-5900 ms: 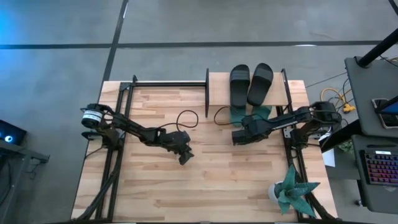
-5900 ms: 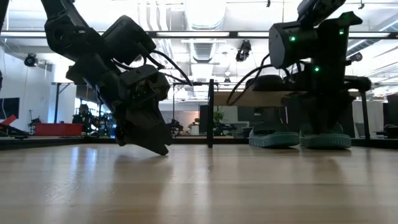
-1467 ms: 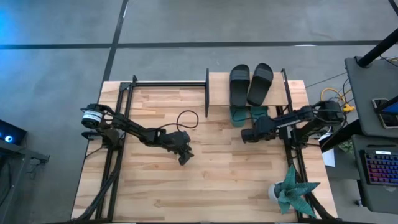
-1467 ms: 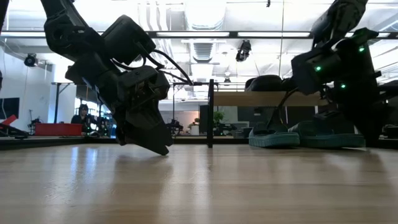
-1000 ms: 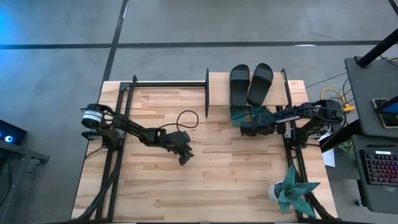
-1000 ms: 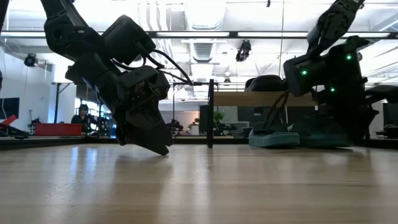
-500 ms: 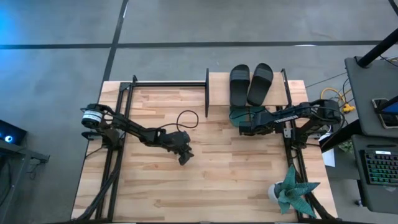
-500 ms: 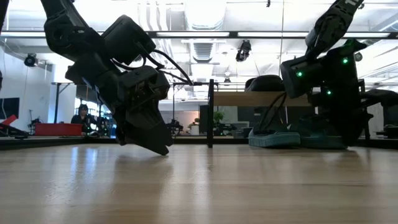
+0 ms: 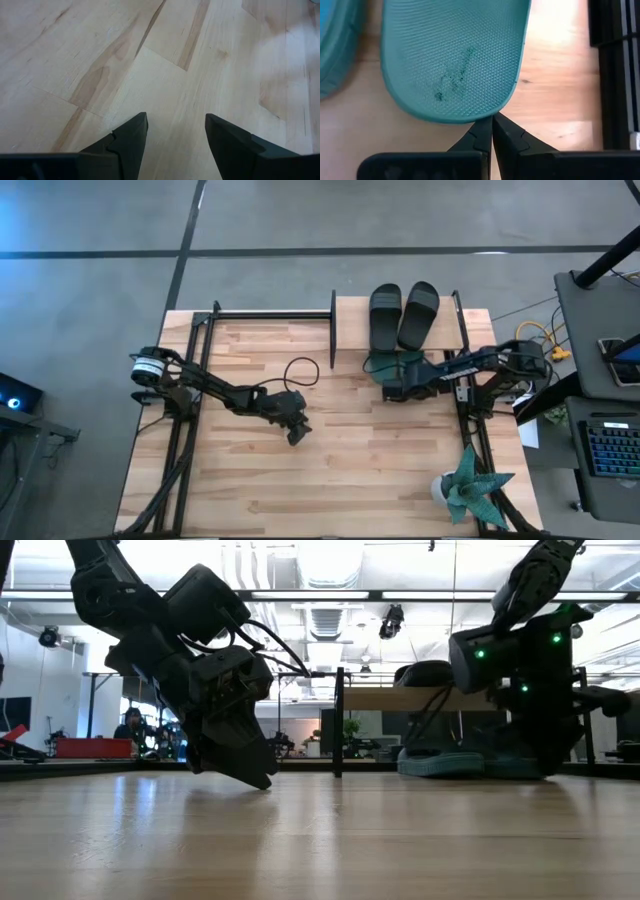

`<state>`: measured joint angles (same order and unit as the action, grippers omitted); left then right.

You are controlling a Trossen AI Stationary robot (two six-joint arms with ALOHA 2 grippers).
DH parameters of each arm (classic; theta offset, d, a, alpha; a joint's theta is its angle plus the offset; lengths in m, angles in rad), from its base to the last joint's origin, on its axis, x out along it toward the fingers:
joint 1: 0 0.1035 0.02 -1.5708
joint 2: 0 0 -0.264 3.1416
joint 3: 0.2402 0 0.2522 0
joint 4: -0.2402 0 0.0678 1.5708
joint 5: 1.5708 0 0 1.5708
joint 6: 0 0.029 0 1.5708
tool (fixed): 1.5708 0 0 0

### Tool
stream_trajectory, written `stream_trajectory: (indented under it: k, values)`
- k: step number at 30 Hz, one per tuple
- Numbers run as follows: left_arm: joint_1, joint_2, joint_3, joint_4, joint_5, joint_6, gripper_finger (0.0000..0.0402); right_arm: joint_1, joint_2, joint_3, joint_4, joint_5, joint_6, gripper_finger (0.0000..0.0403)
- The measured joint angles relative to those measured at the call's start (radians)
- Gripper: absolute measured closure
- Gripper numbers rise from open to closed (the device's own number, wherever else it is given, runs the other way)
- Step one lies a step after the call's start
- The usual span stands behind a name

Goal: Pick and place slides into the shelf
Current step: Adjust the green slippers under the shelf

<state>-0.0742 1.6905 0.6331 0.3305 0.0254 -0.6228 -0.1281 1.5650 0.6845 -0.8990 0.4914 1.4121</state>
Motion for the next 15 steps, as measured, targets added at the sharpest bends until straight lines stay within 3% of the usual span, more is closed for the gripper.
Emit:
stream_trajectory:
  k: [15]
  values:
    - [0.0,0.0,0.0,-0.001,0.001,0.0,0.021,0.111,-0.004,0.013,0.054,0.041,0.015,0.0394]
